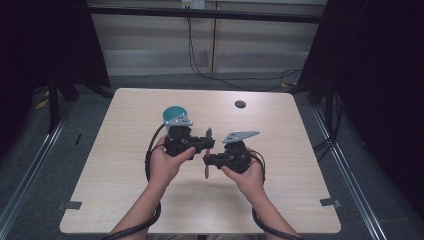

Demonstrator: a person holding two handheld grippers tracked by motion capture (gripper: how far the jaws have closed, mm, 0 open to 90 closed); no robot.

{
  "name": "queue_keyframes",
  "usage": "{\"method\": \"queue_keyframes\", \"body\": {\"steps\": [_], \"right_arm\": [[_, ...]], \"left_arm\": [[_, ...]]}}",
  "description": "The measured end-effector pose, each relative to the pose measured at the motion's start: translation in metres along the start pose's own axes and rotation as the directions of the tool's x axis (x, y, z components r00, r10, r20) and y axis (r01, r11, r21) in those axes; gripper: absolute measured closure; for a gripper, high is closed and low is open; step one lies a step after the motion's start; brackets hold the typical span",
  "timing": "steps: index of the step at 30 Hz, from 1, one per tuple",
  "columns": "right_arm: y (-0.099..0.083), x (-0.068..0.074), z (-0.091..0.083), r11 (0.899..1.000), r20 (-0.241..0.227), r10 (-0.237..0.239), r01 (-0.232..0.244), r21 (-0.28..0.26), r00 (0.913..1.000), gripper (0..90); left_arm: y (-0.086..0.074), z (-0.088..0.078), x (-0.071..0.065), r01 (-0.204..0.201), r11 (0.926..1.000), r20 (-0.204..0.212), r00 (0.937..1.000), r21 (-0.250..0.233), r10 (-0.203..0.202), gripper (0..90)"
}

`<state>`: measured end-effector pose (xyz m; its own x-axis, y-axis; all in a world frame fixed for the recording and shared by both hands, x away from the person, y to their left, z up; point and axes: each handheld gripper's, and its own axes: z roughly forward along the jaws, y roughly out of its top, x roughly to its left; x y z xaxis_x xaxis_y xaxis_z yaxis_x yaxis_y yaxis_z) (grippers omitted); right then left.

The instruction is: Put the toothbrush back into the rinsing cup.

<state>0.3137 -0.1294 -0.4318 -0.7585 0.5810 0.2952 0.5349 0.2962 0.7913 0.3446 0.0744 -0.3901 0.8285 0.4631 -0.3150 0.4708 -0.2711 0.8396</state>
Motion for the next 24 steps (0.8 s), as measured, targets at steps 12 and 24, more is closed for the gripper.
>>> {"method": "queue_keyframes", "body": {"steps": [12,24], "right_arm": [[-0.012,-0.004,-0.006,0.998,0.051,-0.063,0.064,-0.016,0.9967,40.9],[-0.059,-0.026,-0.024,0.989,0.210,-0.123,0.104,0.102,0.9698,17.7]], "left_arm": [[0.007,-0.021,0.004,0.025,0.9995,-0.056,0.9981,-0.019,-0.026,84.6],[0.018,-0.042,0.015,0.007,0.9976,-0.099,0.9950,-0.069,-0.014,84.6]]}}
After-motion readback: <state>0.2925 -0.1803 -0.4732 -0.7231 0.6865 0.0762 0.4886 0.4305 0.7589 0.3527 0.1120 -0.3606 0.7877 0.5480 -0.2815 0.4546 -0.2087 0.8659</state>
